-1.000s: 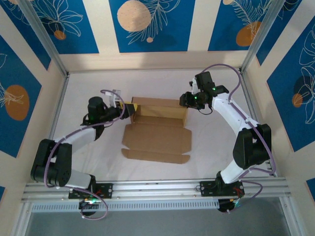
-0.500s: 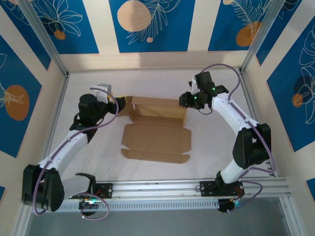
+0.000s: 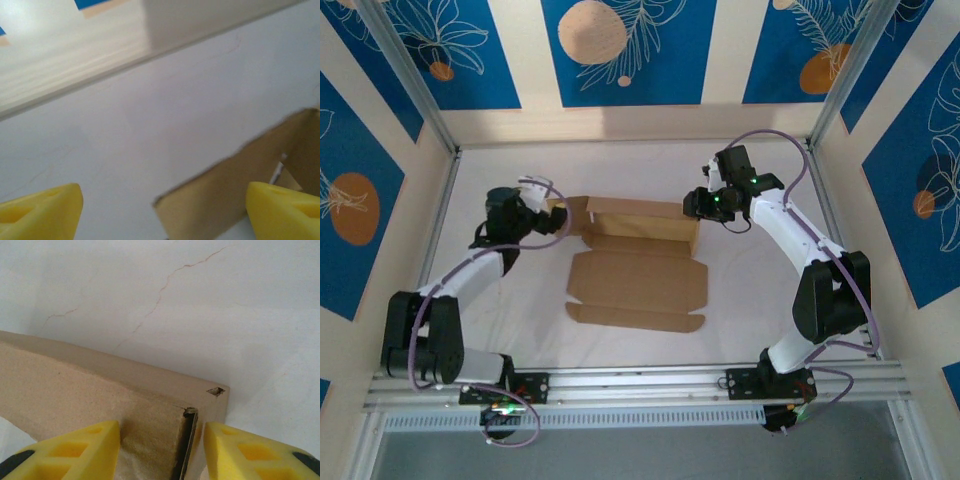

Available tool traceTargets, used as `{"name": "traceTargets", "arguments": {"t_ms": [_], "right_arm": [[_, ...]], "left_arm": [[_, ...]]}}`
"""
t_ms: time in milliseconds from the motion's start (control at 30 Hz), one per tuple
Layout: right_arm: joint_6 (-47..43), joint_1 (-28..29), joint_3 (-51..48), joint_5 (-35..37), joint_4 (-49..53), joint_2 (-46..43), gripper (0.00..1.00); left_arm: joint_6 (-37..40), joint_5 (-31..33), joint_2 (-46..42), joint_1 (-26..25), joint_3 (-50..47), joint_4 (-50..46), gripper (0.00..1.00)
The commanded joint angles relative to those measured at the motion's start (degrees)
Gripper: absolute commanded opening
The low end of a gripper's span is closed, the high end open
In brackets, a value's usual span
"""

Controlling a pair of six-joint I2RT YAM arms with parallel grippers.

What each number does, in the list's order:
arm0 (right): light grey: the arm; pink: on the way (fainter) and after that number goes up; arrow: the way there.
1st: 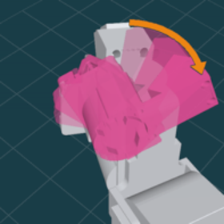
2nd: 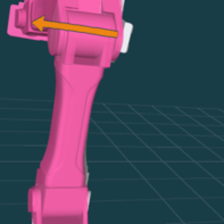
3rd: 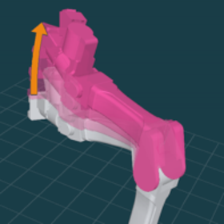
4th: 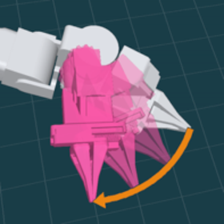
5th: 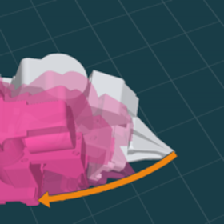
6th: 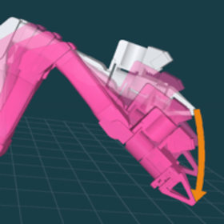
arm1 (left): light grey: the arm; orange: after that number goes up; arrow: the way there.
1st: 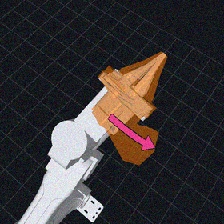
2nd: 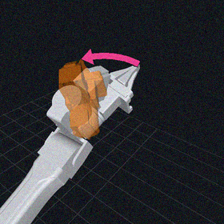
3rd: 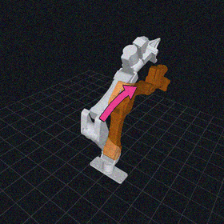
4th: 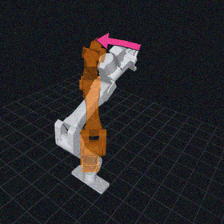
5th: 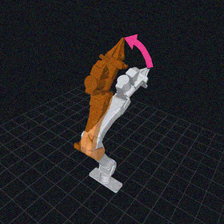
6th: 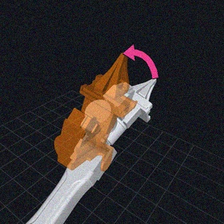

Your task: Fold the paper box

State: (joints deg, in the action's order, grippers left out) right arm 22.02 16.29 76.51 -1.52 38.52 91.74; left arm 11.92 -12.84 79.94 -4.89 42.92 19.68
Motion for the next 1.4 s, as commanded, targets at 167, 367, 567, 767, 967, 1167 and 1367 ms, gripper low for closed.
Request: {"name": "traceTargets", "arguments": {"t_ms": [167, 367, 567, 767, 967, 1167, 1367], "right_arm": [[-0.8, 0.6, 0.2, -1.6, 1.9, 1.5, 0.49], [-0.9, 0.7, -0.2, -2.0, 1.3, 2.3, 0.49], [-0.8, 0.7, 0.1, -2.5, 1.1, 2.6, 0.49], [-0.8, 0.5, 0.4, -2.5, 1.2, 2.5, 0.49], [-0.1, 0.7, 0.6, -2.7, 1.0, 2.4, 0.49], [1.1, 1.8, 0.1, -2.3, 0.4, 2.2, 0.49], [2.7, 2.8, -0.1, -2.2, 0.2, 2.0, 0.49]], "left_arm": [[-4.6, -24.9, 7.2, 6.1, 3.3, 11.1, 0.85], [-5.6, -32.2, 11.0, 6.0, 6.6, 9.4, 0.78], [-0.2, -26.1, 11.0, 5.7, 7.2, 3.2, 0.71], [7.9, -17.6, 10.1, 2.0, 7.8, -5.7, 0.48], [9.0, -5.1, 6.8, -0.8, 5.9, -7.0, 0.10], [0.5, 5.5, 4.4, -5.5, 6.8, -8.5, 0.00], [-13.6, 16.5, 4.3, -10.6, 3.7, -7.1, 0.00]]}}
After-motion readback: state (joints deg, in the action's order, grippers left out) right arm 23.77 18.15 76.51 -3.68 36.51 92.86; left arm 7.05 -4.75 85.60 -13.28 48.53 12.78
